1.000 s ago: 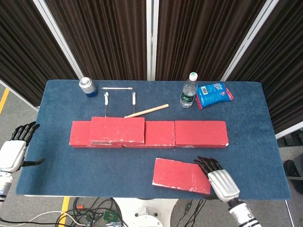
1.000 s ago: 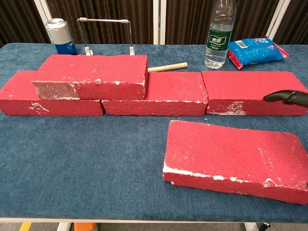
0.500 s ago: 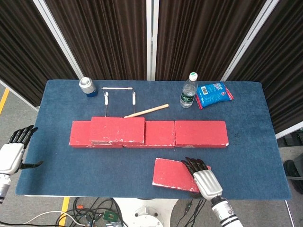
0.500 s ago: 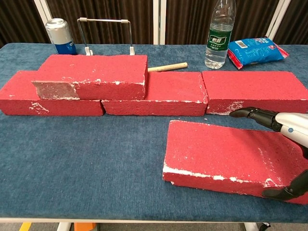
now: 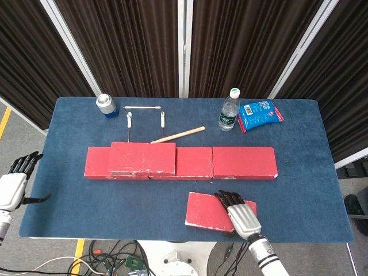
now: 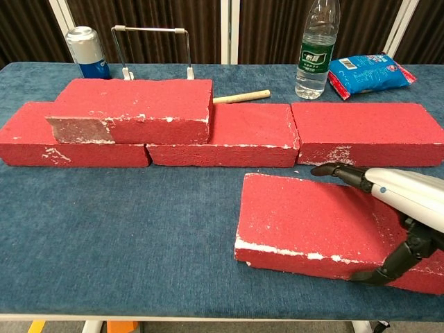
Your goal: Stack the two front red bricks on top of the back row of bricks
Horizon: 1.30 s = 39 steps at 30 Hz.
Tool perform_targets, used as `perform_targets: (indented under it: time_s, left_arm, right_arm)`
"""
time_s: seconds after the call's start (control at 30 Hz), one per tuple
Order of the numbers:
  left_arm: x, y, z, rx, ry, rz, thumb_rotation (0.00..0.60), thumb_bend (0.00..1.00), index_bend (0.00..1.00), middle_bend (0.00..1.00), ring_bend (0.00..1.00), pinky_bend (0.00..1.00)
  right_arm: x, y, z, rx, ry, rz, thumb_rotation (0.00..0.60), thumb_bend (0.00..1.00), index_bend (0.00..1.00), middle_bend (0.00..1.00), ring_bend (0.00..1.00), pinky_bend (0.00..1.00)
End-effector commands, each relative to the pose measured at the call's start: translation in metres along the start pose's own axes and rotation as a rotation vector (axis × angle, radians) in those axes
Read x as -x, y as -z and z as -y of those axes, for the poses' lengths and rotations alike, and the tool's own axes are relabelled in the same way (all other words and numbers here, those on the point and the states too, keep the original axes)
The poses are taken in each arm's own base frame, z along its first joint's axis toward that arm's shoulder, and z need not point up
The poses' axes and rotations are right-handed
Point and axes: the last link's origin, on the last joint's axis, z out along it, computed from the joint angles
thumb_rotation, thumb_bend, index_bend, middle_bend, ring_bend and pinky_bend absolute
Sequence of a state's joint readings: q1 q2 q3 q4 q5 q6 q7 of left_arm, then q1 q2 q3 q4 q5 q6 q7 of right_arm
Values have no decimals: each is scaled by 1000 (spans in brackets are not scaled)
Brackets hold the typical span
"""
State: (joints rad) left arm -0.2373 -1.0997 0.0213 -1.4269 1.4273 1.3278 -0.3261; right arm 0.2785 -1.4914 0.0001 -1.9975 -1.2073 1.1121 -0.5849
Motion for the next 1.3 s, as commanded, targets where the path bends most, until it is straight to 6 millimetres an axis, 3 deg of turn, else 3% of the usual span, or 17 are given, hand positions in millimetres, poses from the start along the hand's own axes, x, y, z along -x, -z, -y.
perform_targets:
  time_s: [0.03, 0.3, 0.8, 0.97, 1.3]
  left_arm:
    - [1, -1, 1, -2, 13, 6, 600, 0, 6, 0, 0, 0]
    - [2, -1, 3, -9, 26, 17, 600, 0, 6, 0, 0, 0]
    - [5, 0, 4, -10, 32, 25, 600, 0, 7, 0, 0, 0]
    - [7, -1, 4, -10, 27, 32, 600, 0, 7, 0, 0, 0]
    - [7, 0, 5, -15, 34, 33, 600, 0, 7, 0, 0, 0]
  right_arm:
    - [0, -2, 2, -5, -13, -2, 600, 0, 0, 14, 0, 0]
    - [-2, -5, 1, 6, -16, -9, 600, 0, 0, 140, 0, 0]
    - [-3, -7, 0, 15, 4, -7, 600, 0, 0, 100, 35, 0]
    - [-7, -8, -5, 31, -1, 17, 600, 9, 0, 101, 74, 183]
    - [-6, -10, -5, 29, 1, 16, 600, 11, 0, 117, 77, 175]
